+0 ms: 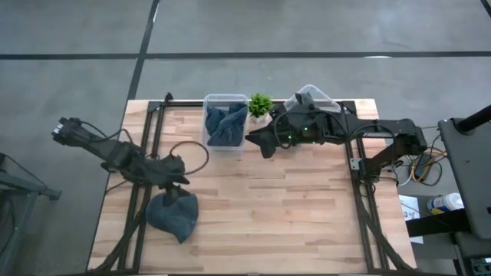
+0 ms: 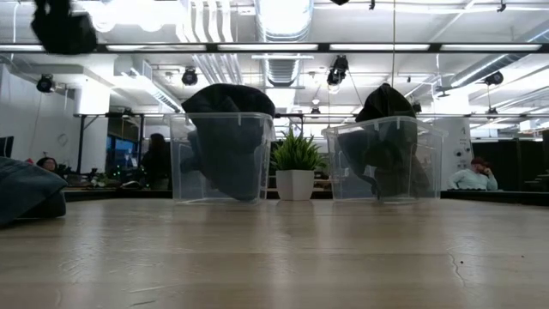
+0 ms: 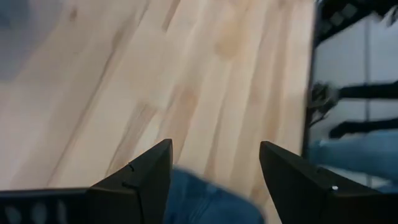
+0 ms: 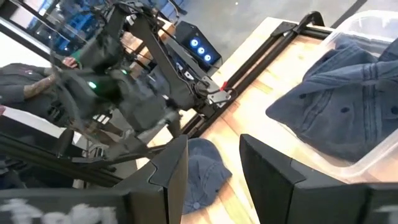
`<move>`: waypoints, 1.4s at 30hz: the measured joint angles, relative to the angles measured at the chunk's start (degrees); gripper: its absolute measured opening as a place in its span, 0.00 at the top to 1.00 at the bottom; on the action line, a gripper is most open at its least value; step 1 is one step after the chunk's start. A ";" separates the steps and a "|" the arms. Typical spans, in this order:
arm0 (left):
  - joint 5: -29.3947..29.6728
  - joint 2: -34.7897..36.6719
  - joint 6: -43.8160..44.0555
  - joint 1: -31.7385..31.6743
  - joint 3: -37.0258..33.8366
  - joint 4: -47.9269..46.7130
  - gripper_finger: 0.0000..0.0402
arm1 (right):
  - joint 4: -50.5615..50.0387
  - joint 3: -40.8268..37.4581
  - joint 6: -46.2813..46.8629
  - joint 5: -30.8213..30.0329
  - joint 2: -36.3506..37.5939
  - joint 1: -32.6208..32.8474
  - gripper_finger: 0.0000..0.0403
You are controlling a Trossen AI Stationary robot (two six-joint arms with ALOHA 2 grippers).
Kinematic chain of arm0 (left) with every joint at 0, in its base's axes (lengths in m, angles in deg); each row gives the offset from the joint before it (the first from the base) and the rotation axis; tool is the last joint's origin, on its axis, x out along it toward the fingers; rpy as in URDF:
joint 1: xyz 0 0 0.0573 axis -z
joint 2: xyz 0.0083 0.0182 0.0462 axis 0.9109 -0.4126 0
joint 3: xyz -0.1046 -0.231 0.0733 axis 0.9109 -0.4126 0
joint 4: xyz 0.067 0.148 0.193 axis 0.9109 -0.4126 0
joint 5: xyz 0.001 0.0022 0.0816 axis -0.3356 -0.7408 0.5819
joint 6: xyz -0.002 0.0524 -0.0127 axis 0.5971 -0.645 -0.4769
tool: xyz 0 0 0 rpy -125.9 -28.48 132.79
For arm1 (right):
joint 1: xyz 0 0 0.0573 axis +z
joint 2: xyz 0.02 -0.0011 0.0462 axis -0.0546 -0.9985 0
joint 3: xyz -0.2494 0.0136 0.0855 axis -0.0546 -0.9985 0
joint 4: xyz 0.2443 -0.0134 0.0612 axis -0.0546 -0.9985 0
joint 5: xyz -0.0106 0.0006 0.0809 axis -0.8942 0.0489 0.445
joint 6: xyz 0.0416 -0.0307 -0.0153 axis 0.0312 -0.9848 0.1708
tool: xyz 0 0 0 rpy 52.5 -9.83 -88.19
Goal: Pick & Place hat
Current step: Put the blue cap in the left transparent bin
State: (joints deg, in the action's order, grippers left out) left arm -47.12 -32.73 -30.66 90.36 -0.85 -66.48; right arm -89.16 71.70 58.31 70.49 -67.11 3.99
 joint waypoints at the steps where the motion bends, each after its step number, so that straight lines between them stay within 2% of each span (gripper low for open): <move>1: -0.97 0.04 0.17 0.11 -1.55 0.09 0.42 | 0.12 0.00 0.00 0.02 -0.01 0.00 0.65; 7: -6.98 0.10 3.42 0.31 -11.12 3.94 0.42 | 0.63 0.02 0.00 0.03 0.10 0.00 0.65; 13: -10.45 0.09 8.90 0.31 -16.16 6.64 0.42 | 0.79 0.24 0.00 0.19 0.14 0.00 0.65; 25: -7.45 -0.02 14.95 0.29 -17.94 4.90 0.42 | 0.81 0.26 -0.04 1.54 0.16 -0.02 0.65; 33: -5.90 -0.33 10.93 0.28 -18.04 0.18 0.42 | 0.83 0.26 -0.77 1.52 0.18 -0.02 0.65; 38: -2.49 -2.30 2.48 0.28 -18.12 1.95 0.42 | 0.90 0.26 -1.33 1.53 0.23 -0.07 0.65; 42: -2.86 -4.73 0.97 0.26 -18.14 2.56 0.42 | 0.90 0.26 -1.32 1.51 0.23 -0.07 0.65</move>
State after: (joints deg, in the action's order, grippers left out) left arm -49.98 -37.46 -29.68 90.63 -19.00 -63.92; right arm -88.26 71.96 57.00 72.00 -66.88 3.93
